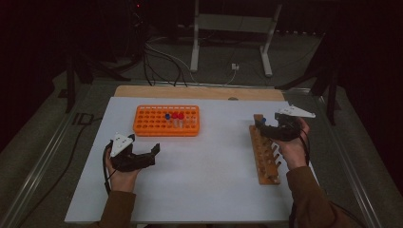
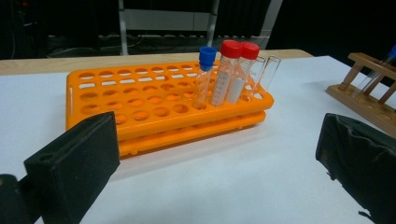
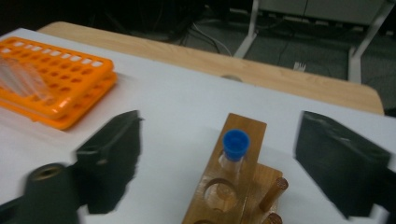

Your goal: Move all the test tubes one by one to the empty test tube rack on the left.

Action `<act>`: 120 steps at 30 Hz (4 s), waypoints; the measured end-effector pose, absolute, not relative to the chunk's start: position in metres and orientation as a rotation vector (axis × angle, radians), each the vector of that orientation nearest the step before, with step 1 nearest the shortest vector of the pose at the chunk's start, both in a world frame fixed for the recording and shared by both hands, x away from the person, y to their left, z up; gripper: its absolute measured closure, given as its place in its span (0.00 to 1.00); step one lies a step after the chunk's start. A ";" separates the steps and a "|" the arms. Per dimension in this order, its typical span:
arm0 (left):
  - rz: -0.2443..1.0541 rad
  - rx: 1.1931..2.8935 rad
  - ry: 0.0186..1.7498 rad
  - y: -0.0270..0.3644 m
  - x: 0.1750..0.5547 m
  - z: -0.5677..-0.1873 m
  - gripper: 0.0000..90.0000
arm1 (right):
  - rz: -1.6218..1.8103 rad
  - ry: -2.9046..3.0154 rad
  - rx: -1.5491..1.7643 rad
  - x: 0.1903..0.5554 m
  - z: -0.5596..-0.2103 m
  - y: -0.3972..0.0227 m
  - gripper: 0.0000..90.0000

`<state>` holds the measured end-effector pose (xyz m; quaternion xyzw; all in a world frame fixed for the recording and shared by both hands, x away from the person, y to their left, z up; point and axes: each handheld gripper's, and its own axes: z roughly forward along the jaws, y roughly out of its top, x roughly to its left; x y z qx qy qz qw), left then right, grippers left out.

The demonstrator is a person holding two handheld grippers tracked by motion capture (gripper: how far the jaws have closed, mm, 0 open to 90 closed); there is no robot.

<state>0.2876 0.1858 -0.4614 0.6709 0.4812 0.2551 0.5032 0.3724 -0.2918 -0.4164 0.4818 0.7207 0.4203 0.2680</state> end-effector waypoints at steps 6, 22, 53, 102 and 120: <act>0.613 1.634 1.159 0.185 0.289 -0.463 0.01 | 1.038 1.972 1.324 0.388 -0.433 -0.292 0.49; 0.621 1.673 1.145 0.179 0.289 -0.465 0.01 | 0.958 2.000 1.375 0.403 -0.449 -0.289 0.83; 0.630 1.670 1.136 0.172 0.287 -0.464 0.01 | 1.018 1.888 1.196 0.369 -0.405 -0.288 0.84; 0.514 1.786 0.836 0.066 0.313 -0.440 0.18 | 1.278 2.197 1.040 0.337 -0.401 -0.200 0.84; 0.507 1.863 0.726 0.018 0.318 -0.457 0.61 | 1.310 2.286 1.005 0.332 -0.410 -0.173 0.83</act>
